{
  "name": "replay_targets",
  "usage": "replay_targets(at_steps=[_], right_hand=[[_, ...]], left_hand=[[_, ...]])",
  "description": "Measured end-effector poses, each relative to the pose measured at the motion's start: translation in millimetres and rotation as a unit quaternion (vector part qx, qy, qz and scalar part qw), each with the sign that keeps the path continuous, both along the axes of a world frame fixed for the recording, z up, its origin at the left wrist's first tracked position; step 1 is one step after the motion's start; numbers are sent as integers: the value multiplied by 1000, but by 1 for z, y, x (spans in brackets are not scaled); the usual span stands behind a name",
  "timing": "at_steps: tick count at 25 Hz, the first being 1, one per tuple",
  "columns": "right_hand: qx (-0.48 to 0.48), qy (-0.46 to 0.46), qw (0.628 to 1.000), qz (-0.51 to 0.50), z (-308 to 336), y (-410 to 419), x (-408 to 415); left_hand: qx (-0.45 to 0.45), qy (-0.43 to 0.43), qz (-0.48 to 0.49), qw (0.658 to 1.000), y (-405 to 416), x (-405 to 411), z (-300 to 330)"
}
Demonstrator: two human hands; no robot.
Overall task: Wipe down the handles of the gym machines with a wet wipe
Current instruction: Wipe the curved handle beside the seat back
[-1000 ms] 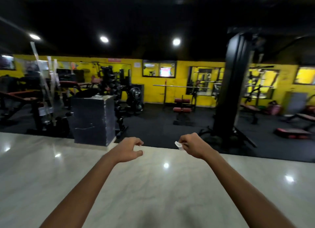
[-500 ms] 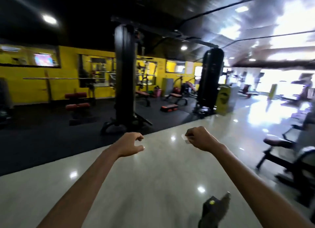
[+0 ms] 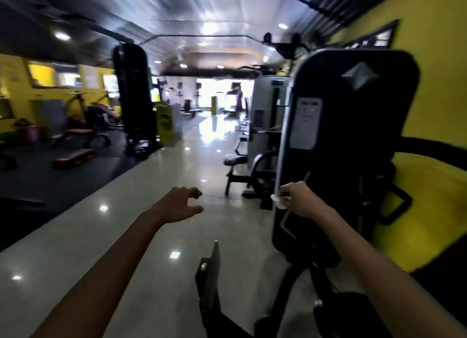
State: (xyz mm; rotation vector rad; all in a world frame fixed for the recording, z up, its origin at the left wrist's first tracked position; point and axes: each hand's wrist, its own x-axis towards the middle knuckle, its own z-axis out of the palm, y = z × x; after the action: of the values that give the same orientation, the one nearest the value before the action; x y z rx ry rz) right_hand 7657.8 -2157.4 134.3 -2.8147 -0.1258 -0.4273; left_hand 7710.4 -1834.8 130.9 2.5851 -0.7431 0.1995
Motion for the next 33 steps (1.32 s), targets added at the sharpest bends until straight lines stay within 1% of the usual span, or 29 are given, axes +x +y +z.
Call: replay_targets(at_steps=[2, 7, 15, 22, 28, 33], right_hand=[[19, 14, 998, -53, -5, -27, -31], [15, 22, 985, -169, -9, -82, -102], [-6, 33, 943, -330, -4, -137, -201], [49, 25, 913, -404, -12, -169, -285], [22, 46, 879, -474, -23, -211, -341], [103, 30, 869, -483, -34, -239, -383]], left_hand=[[3, 3, -54, 999, -33, 7, -6], [-12, 9, -154, 988, -112, -1, -17], [-16, 21, -279, 960, -213, -24, -21], [0, 52, -384, 922, -295, -64, -24], [26, 58, -451, 890, -366, -100, -32], [47, 83, -494, 864, -426, -129, -45]])
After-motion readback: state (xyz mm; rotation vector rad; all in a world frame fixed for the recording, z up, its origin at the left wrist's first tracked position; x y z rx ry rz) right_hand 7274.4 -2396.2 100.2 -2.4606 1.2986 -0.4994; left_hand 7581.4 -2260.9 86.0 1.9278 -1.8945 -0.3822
